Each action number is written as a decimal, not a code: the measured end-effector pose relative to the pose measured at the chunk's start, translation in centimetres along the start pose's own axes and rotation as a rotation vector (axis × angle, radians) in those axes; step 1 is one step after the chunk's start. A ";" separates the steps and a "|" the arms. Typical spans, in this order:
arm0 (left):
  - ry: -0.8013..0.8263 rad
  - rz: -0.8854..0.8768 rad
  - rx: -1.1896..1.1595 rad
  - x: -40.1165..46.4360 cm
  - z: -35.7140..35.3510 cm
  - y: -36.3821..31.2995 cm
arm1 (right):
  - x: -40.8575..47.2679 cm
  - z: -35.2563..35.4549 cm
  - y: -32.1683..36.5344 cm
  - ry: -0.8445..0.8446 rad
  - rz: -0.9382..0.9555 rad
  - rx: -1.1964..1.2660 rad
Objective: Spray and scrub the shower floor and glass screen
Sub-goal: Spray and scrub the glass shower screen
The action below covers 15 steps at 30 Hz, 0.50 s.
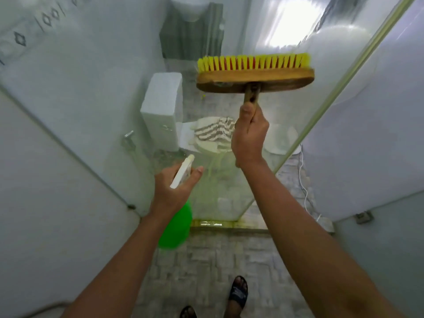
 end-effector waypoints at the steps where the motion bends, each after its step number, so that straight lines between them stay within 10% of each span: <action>1: -0.010 0.002 -0.005 -0.2 0.0 0.7 | -0.6 -0.4 -0.8 0.023 0.009 -0.005; 8: -0.012 0.075 0.001 -1.9 -0.7 5.6 | -16.9 -2.8 -19.4 0.430 -0.181 -0.376; 15: 0.014 0.211 0.051 -3.0 -2.3 11.5 | -17.0 -1.4 -19.6 0.197 -0.357 -0.184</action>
Point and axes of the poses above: each hand's wrist, its own x-axis towards the middle knuckle, its own z-axis out of the back of the hand, y = z × x, the point moved 10 cm from there along x, towards the middle knuckle, and after that the axes turned 6 degrees about -x, right-handed, at the moved point
